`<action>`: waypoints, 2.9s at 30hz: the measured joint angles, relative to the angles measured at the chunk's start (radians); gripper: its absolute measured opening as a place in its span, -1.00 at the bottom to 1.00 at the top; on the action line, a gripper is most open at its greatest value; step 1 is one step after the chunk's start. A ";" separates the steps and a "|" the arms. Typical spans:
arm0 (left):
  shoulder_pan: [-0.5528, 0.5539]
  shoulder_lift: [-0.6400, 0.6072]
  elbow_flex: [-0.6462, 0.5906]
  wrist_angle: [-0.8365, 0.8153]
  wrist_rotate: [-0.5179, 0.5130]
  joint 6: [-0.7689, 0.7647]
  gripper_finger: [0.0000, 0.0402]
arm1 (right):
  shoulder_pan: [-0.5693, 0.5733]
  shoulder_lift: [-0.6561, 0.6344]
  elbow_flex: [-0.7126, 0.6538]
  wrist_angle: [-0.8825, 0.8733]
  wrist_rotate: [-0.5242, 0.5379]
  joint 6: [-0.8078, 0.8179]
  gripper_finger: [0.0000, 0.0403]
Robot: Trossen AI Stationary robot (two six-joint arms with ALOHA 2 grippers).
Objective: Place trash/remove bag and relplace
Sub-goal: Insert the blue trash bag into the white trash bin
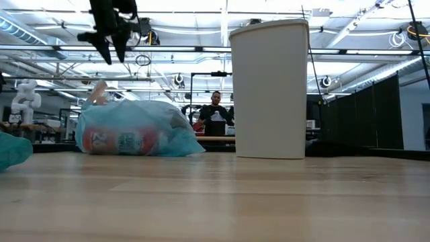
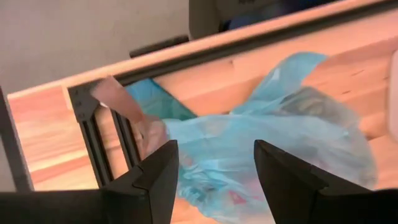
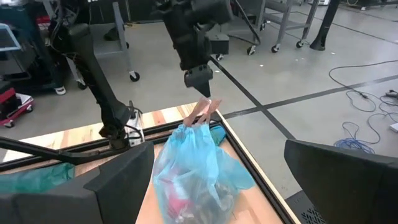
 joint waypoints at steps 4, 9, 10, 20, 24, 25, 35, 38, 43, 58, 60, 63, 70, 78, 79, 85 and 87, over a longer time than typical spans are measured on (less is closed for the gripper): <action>-0.005 -0.034 0.033 -0.011 0.006 -0.025 0.01 | 0.000 -0.018 0.000 -0.015 0.000 0.000 0.76; -0.051 -0.071 0.046 0.030 0.116 -0.026 0.01 | 0.000 -0.058 0.000 -0.037 0.000 0.000 0.76; -0.066 -0.079 0.046 0.052 0.153 -0.026 0.01 | 0.000 -0.067 0.000 -0.043 0.001 0.000 0.76; -0.411 -0.138 0.046 0.402 0.354 -0.078 0.01 | 0.004 -0.157 0.000 -0.177 -0.002 0.068 0.76; -0.549 -0.127 0.046 0.432 0.347 -0.098 0.01 | 0.038 -0.184 0.000 -0.305 -0.002 0.080 0.76; -0.587 -0.119 0.046 0.430 0.333 -0.124 0.01 | 0.048 -0.187 0.000 -0.334 -0.003 0.073 0.76; -1.011 -0.011 0.036 0.376 0.241 -0.445 0.01 | 0.157 -0.200 -0.047 -0.319 -0.101 0.001 0.76; -1.160 0.015 0.036 0.363 0.196 -0.558 0.01 | 0.189 -0.220 -0.105 -0.248 -0.121 0.017 0.76; -1.385 0.048 0.036 0.345 0.061 -0.698 0.01 | 0.241 -0.269 -0.236 -0.133 -0.131 0.134 0.76; -1.843 0.305 -0.011 0.050 -0.085 -0.987 0.01 | 0.407 -0.270 -0.483 0.150 0.131 0.470 0.76; -1.892 0.339 -0.042 0.096 -0.070 -1.055 0.01 | 0.419 -0.251 -0.490 0.146 0.166 0.496 0.76; -1.951 0.389 -0.082 0.128 -0.053 -1.200 0.01 | 0.429 -0.231 -0.491 0.165 0.193 0.530 0.76; -2.036 0.456 -0.140 0.238 -0.034 -1.456 0.01 | 0.426 -0.226 -0.491 0.222 0.208 0.514 0.76; -2.119 0.509 -0.194 0.296 0.084 -1.650 0.01 | 0.426 -0.229 -0.491 0.211 0.246 0.498 0.76; -2.129 0.510 -0.197 0.304 0.091 -1.673 0.01 | 0.426 -0.229 -0.491 0.211 0.246 0.498 0.76; -2.150 0.501 -0.173 0.303 0.080 -1.720 0.01 | 0.442 -0.228 -0.491 0.225 0.268 0.498 0.76; -2.150 0.485 -0.148 0.309 0.024 -1.699 0.01 | 0.447 -0.229 -0.490 0.227 0.269 0.498 0.76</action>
